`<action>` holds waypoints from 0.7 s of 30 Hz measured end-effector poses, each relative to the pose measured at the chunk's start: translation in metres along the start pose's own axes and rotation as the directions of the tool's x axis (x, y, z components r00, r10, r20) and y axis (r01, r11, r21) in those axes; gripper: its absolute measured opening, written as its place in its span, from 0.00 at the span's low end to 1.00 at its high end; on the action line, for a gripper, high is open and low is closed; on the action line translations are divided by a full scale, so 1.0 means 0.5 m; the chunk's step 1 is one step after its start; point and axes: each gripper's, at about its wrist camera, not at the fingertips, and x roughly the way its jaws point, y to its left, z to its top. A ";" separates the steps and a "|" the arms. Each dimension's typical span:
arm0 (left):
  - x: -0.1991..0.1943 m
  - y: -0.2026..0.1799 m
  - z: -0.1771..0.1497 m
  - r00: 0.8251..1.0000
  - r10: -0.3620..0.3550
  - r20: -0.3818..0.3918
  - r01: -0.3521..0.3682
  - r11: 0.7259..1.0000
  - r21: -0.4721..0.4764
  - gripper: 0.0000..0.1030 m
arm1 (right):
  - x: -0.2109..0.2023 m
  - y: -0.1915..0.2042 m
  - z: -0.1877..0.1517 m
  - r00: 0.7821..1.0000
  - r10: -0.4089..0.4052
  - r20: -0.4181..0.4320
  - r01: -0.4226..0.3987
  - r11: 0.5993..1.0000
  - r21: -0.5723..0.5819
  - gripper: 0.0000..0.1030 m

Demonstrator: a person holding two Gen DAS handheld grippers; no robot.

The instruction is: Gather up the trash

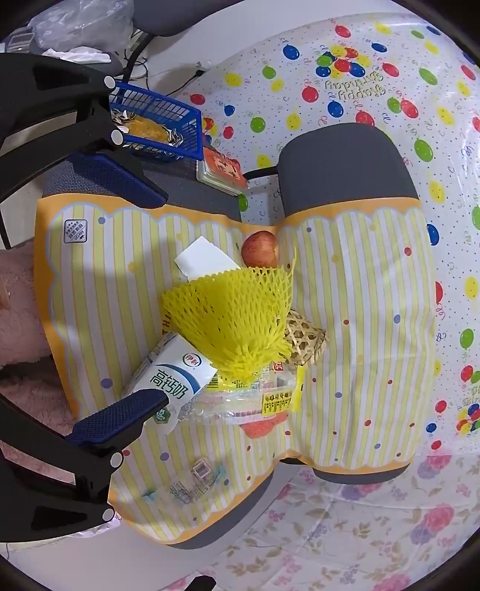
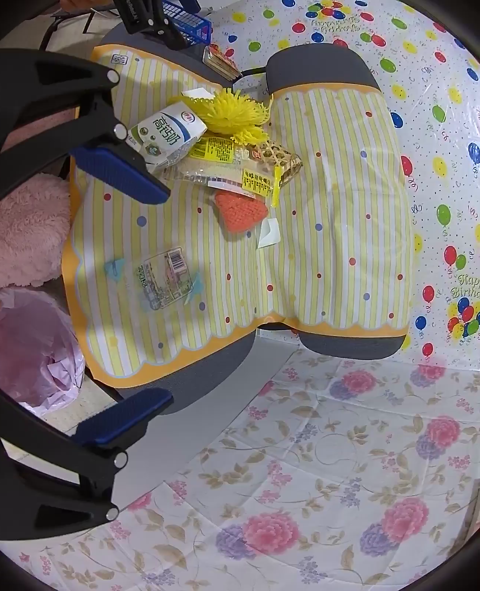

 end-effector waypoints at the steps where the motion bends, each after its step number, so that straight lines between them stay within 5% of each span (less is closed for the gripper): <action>1: 0.000 0.000 0.000 1.000 0.001 -0.001 -0.001 1.000 0.002 0.94 | 0.002 0.000 0.000 1.000 -0.003 -0.012 0.003 1.000 0.001 0.94; 21: 0.015 0.018 -0.014 0.999 0.036 -0.020 -0.037 0.999 -0.020 0.94 | 0.035 0.011 -0.001 0.999 0.009 -0.033 -0.009 1.000 -0.002 0.94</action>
